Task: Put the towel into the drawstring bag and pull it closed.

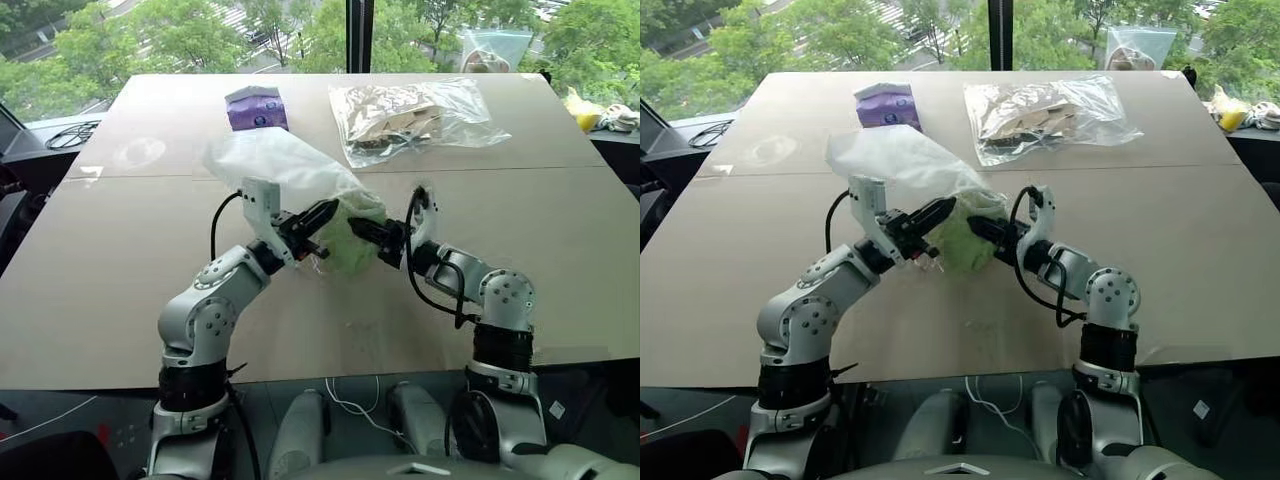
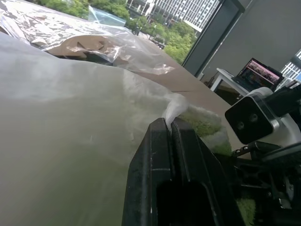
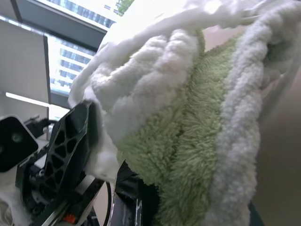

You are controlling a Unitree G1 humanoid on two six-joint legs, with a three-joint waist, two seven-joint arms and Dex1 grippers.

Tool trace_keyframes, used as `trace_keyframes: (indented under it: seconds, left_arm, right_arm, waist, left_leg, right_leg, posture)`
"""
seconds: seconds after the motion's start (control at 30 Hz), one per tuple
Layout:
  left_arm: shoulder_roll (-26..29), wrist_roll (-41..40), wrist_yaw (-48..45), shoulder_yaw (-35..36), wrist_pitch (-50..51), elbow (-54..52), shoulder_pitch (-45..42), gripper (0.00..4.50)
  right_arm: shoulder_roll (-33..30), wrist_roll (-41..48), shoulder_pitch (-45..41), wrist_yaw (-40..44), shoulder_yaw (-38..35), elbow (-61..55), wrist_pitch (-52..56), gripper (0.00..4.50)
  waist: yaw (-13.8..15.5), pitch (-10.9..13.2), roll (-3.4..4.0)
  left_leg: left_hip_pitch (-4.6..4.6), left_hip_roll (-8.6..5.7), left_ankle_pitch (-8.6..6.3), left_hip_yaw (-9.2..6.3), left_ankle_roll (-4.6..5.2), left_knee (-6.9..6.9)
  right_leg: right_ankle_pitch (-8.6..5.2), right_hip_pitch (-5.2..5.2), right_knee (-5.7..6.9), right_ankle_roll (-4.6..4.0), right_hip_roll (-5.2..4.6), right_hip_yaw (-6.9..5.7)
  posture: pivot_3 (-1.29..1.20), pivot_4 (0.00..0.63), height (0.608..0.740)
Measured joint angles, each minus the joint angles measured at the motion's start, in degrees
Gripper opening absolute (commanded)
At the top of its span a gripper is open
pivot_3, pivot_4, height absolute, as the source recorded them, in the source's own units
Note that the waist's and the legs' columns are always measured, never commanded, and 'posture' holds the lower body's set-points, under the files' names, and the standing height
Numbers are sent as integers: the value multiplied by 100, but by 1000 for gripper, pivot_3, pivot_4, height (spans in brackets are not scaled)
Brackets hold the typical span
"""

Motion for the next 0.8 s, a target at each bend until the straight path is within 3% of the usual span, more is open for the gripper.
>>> trace_keyframes:
  seconds: [0.33, 0.5, 0.8]
  left_arm:
    - [-193, -112, -66, -408, -24, -136, 1, 0]
    - [-300, 43, -226, -799, -217, -65, -104, 0]
    - [-486, 248, -518, -923, -634, 63, -269, 0]
  right_arm:
    - [-26, 941, -434, -493, 234, 994, -1136, 30]
    - [-29, 1087, -435, -549, 723, 1022, -1201, 30]
    - [-45, 1252, -436, -394, 728, 613, -1282, 30]
  waist:
    - [-28, 1, 2]
    - [-26, 1, 2]
    - [-20, 2, 3]
  left_leg:
    - [1, 2, 0, -3, 0, -13]
    - [2, 2, 0, -5, 1, -12]
    - [1, 3, 1, -6, 1, -12]
  right_leg:
    - [8, -4, 2, -15, 4, -2]
    - [8, -5, 3, -15, 5, -2]
    - [7, -6, 4, -15, 6, -3]
  posture:
    - [0, 150, 740]
    - [0, 150, 740]
    - [0, 150, 740]
